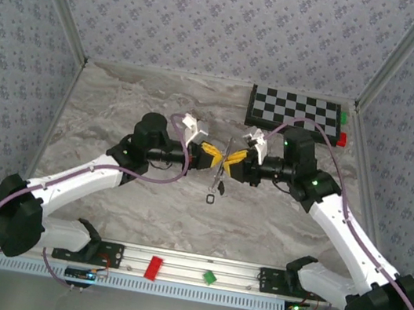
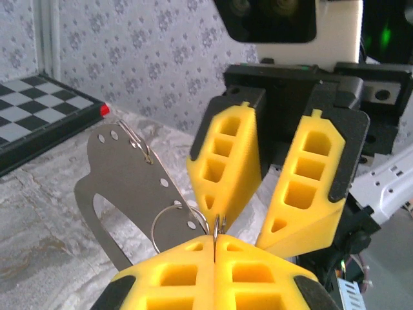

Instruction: Put the keys on the keyring

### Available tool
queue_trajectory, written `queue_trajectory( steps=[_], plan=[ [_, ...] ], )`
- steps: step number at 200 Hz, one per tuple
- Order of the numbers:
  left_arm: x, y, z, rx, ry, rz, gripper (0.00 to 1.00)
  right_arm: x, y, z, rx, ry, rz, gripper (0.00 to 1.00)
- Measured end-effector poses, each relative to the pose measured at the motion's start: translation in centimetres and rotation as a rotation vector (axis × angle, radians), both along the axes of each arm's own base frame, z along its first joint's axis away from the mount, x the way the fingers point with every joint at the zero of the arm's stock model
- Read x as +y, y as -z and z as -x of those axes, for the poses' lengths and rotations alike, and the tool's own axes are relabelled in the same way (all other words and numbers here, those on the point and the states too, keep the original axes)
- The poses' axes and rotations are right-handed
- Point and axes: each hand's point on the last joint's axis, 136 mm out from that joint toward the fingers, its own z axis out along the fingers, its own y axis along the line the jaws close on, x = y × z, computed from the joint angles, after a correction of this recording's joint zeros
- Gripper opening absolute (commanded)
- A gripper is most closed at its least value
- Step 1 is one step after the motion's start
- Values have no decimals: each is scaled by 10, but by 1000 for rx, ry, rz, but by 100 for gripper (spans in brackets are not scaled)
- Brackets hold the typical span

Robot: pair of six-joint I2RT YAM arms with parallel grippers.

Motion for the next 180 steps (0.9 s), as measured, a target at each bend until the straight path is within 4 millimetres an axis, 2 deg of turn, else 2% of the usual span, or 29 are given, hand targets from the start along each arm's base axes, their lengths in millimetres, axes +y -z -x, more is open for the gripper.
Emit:
queue_trajectory(
  steps=[20, 48, 75, 142, 180],
  plan=[
    [1, -3, -4, -1, -28, 27, 0, -8, -3, 0, -28, 50, -17, 26],
    [3, -1, -10, 14, -73, 62, 0, -21, -2, -4, -43, 133, -62, 19],
    [5, -7, -13, 12, -99, 109, 0, -25, -3, -10, -43, 189, -126, 19],
    [5, -23, -11, -19, -113, 198, 0, -18, -35, -25, -58, 212, -300, 17],
    [5, -26, -11, -29, -112, 208, 0, -9, -27, -32, 1, 181, -317, 13]
  ],
)
